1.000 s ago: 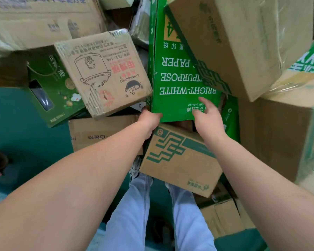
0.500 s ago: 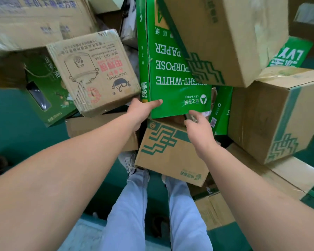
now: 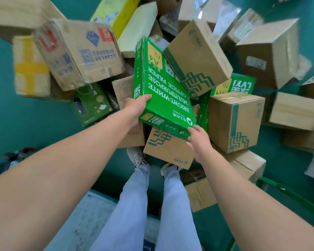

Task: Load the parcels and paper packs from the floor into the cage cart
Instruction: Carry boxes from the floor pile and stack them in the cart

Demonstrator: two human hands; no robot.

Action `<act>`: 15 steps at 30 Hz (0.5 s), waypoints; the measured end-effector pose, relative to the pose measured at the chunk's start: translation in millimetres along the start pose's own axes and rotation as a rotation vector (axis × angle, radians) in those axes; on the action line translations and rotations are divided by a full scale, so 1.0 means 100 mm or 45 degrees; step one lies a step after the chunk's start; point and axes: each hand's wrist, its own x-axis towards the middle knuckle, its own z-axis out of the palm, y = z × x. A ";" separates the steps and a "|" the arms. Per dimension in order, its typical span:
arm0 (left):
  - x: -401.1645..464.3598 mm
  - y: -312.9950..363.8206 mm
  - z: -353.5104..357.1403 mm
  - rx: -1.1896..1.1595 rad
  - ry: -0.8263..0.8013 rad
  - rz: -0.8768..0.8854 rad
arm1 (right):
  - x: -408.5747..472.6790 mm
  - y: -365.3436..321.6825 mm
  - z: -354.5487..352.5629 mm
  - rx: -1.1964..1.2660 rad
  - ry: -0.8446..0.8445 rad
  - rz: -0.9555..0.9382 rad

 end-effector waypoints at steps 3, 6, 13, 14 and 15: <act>-0.39 -0.05 -0.47 0.033 0.003 -0.067 | -0.56 -0.07 -0.09 0.129 -0.015 0.065; 0.03 -0.53 -0.92 0.026 -0.012 -0.167 | -0.97 -0.05 -0.10 0.231 -0.014 0.122; -1.81 -0.12 -1.54 -0.061 -0.235 -0.069 | -1.75 -0.07 0.13 0.482 -0.042 0.152; -1.89 -0.12 -1.59 -0.066 -0.260 -0.057 | -1.82 -0.09 0.16 0.514 -0.050 0.133; -1.94 -0.11 -1.62 -0.073 -0.288 -0.049 | -1.86 -0.11 0.19 0.546 -0.046 0.113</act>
